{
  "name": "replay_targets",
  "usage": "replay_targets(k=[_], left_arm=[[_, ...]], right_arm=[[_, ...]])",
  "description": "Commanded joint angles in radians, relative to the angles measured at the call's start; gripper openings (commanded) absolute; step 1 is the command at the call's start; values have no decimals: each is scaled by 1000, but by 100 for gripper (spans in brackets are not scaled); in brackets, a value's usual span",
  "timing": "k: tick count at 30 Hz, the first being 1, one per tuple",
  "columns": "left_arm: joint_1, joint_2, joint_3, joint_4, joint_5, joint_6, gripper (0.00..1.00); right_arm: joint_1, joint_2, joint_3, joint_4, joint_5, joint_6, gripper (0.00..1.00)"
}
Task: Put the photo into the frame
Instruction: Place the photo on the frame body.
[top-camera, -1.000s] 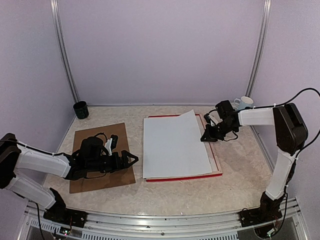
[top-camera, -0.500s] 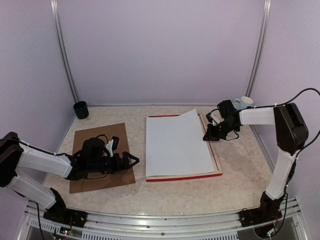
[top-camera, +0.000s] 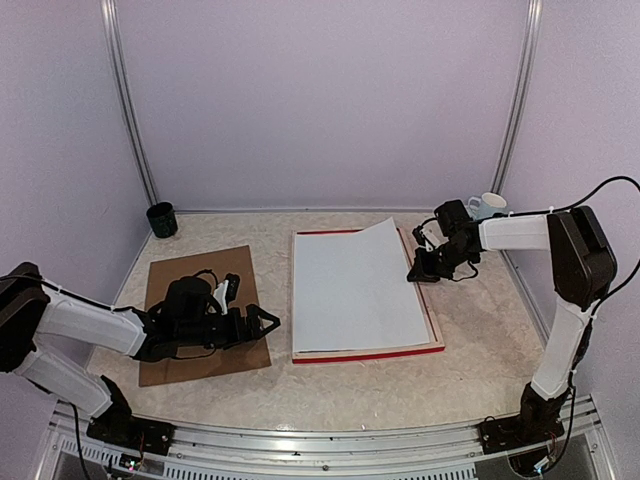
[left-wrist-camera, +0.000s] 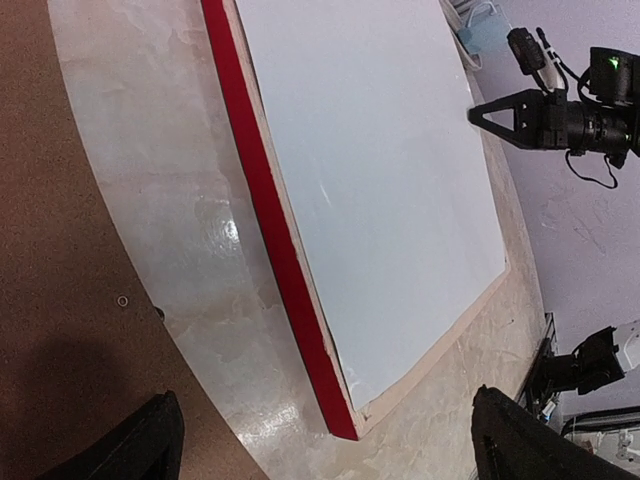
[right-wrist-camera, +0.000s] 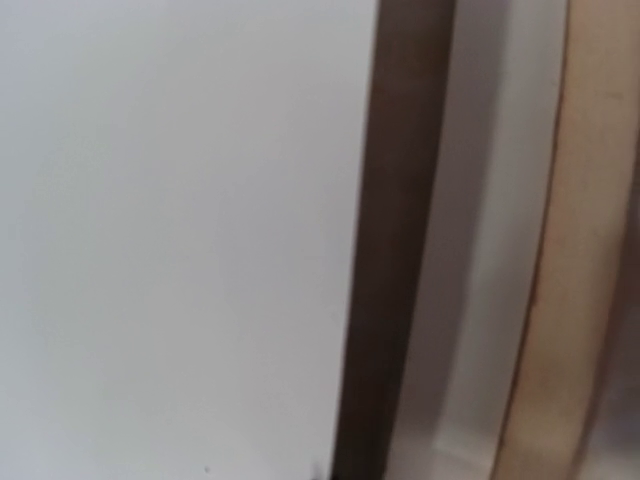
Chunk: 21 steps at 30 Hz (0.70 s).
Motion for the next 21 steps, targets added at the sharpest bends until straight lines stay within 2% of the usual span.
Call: replay_targets(k=[1, 21], left_arm=[[-6, 9, -5, 34, -8, -6, 99], [-9, 18, -9, 48, -3, -10, 99]], right_arm=[[-15, 7, 28, -27, 24, -20, 0], [-20, 23, 54, -47, 14, -45, 0]])
